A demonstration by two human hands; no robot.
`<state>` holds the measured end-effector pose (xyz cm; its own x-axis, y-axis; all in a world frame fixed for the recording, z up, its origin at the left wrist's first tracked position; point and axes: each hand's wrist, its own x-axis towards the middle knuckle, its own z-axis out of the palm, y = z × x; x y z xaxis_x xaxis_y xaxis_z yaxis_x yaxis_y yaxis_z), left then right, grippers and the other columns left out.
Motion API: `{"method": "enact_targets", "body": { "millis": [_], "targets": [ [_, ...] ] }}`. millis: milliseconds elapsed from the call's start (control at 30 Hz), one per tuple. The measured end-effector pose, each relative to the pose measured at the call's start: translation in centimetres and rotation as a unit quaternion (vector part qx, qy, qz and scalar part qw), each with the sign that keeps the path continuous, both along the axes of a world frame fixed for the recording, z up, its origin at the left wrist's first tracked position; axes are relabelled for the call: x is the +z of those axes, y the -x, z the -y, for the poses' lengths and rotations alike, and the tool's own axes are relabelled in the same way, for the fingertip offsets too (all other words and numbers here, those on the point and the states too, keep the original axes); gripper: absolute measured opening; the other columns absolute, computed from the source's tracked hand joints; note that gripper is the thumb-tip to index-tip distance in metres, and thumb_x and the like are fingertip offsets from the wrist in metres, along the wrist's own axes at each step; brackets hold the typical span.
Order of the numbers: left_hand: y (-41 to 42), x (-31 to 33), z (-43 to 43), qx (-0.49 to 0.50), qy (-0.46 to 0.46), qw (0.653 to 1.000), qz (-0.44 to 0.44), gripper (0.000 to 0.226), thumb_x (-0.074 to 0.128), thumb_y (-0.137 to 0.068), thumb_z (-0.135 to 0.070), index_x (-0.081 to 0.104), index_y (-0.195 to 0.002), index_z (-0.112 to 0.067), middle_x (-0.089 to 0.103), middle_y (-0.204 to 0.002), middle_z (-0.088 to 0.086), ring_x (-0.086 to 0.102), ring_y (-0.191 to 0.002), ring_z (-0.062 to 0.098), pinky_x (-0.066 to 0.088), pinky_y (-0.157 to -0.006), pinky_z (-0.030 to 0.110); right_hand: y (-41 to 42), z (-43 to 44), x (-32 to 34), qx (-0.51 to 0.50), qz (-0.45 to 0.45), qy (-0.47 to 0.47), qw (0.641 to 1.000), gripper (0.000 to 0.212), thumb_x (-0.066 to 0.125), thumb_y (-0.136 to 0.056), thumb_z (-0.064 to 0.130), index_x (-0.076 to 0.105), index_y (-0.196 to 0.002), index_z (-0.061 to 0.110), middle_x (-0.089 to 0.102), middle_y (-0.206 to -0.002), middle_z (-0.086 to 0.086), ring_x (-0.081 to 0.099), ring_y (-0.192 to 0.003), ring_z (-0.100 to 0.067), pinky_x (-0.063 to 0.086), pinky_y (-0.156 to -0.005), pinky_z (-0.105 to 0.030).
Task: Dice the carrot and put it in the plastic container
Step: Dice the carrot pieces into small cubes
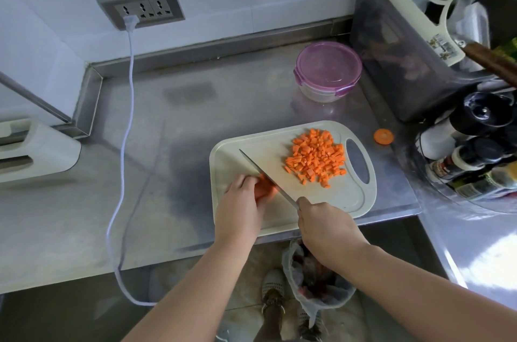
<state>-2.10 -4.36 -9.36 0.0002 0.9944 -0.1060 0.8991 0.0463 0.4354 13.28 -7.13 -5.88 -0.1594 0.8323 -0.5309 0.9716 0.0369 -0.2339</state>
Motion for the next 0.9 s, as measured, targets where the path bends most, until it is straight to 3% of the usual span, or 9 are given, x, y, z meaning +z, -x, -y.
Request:
{"method": "enact_targets", "body": {
  "millis": [133,233,300,467,633,900],
  "targets": [
    [-0.1,0.1,-0.1,-0.002,0.005,1.0,-0.002,0.029,0.058,-0.092,-0.031,0.058,-0.119,-0.022,0.054,-0.118,-0.008,0.054,-0.104,0.019,0.036,-0.071,0.025,0.3,-1.0,-0.6,0.017,0.016,0.021,1.0,0.028,0.044,-0.095,0.007,0.042,-0.122,0.012,0.062,-0.099,-0.007,0.062,-0.084,-0.026,0.048,-0.064,-0.034],
    [0.0,0.0,-0.1,0.0,0.004,1.0,0.01,0.027,0.059,-0.091,-0.026,0.059,-0.117,-0.02,0.055,-0.116,-0.007,0.053,-0.104,0.019,0.032,-0.07,0.024,0.3,-1.1,-0.9,0.002,0.012,0.031,0.999,0.027,0.043,-0.095,0.007,0.043,-0.121,0.012,0.062,-0.098,-0.008,0.057,-0.078,-0.025,0.045,-0.062,-0.033],
    [0.1,0.0,-0.1,0.002,0.006,1.0,0.013,0.028,0.06,-0.09,-0.026,0.059,-0.117,-0.019,0.055,-0.116,-0.006,0.053,-0.104,0.02,0.035,-0.07,0.026,0.5,-1.2,-1.0,-0.002,0.015,0.029,0.999,0.027,0.042,-0.095,0.008,0.043,-0.122,0.013,0.062,-0.098,-0.008,0.054,-0.076,-0.023,0.044,-0.061,-0.032],
    [0.3,0.1,0.3,-0.001,0.005,1.0,0.022,0.032,0.059,-0.091,-0.027,0.057,-0.122,-0.021,0.052,-0.121,-0.008,0.052,-0.11,0.017,0.042,-0.075,0.027,1.2,-2.4,-0.9,-0.023,-0.007,0.013,1.0,0.025,0.036,-0.099,0.012,0.045,-0.123,0.014,0.061,-0.102,-0.009,0.062,-0.092,-0.03,0.046,-0.069,-0.036],
    [1.1,0.2,0.3,0.034,-0.006,0.999,0.037,0.036,0.06,-0.089,-0.04,0.06,-0.12,-0.022,0.055,-0.119,-0.01,0.056,-0.107,0.016,0.048,-0.076,0.031,1.1,-1.8,-0.1,-0.032,-0.044,-0.028,0.998,0.021,0.036,-0.1,0.014,0.048,-0.117,0.014,0.063,-0.093,-0.008,0.063,-0.082,-0.031,0.055,-0.072,-0.042],
    [1.3,0.5,0.3,0.024,0.0,0.999,0.036,0.027,0.06,-0.089,-0.03,0.061,-0.114,-0.019,0.055,-0.118,-0.008,0.056,-0.105,0.016,0.047,-0.072,0.03,1.0,-0.6,0.6,-0.019,-0.047,-0.037,0.998,0.023,0.034,-0.102,0.02,0.05,-0.117,0.015,0.063,-0.094,-0.007,0.063,-0.082,-0.028,0.056,-0.075,-0.043]
  ]
}}
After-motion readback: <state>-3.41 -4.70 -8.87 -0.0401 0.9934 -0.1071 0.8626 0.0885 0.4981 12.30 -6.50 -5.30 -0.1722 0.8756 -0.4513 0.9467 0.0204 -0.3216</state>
